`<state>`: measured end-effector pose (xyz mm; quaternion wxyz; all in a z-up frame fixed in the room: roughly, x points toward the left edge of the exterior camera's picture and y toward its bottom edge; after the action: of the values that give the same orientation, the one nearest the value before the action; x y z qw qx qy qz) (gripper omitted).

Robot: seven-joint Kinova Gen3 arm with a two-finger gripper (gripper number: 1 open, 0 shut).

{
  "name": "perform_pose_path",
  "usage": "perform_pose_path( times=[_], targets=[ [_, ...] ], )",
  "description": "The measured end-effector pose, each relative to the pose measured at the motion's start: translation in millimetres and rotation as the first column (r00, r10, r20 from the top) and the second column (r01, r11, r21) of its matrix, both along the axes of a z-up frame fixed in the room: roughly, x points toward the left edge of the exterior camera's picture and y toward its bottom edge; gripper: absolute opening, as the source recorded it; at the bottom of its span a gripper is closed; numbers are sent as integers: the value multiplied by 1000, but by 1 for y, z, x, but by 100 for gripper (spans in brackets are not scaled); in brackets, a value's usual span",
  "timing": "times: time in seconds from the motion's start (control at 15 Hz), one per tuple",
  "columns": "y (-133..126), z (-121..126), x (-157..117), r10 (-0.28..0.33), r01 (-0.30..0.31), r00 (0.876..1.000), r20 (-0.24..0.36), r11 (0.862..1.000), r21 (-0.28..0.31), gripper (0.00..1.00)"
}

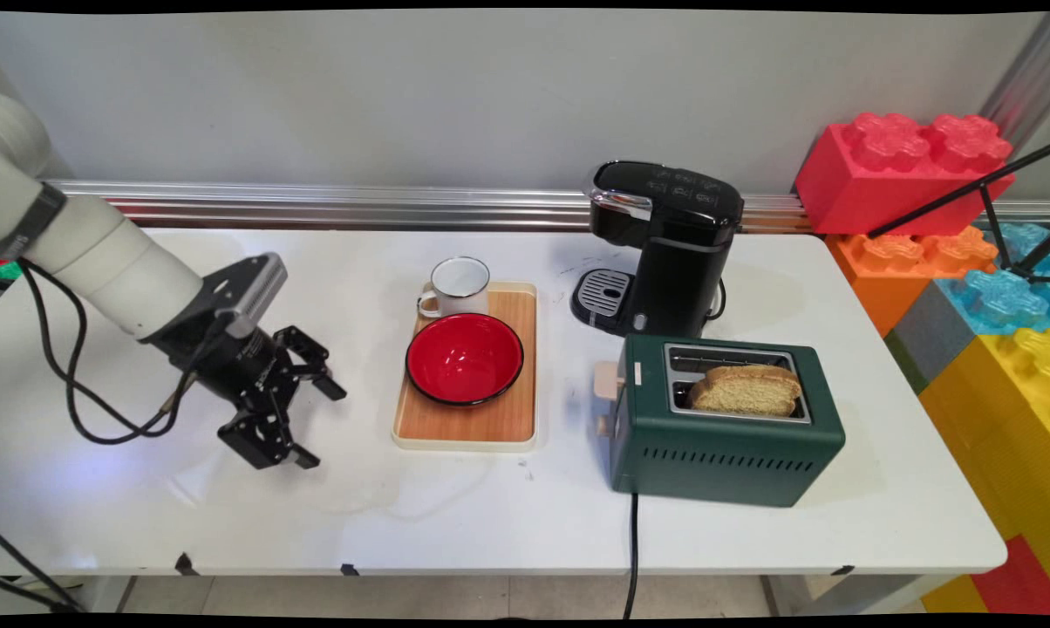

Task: Press the toaster switch

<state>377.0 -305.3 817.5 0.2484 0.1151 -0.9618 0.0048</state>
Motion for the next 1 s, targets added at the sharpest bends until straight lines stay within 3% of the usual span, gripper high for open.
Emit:
perform_pose_path(
  times=[0.2, 0.6, 0.87, 1.0],
  targets=[
    [-5, 14, -3, 19, -21, 994, -104, 1000, -23, 100],
    [-17, 41, -9, 54, -75, 951, -305, 996, -56, 100],
    [-22, 48, -12, 50, -80, 932, -359, 994, -68, 100],
    [-23, 49, -11, 38, -71, 929, -367, 995, -76, 100]
  ],
)
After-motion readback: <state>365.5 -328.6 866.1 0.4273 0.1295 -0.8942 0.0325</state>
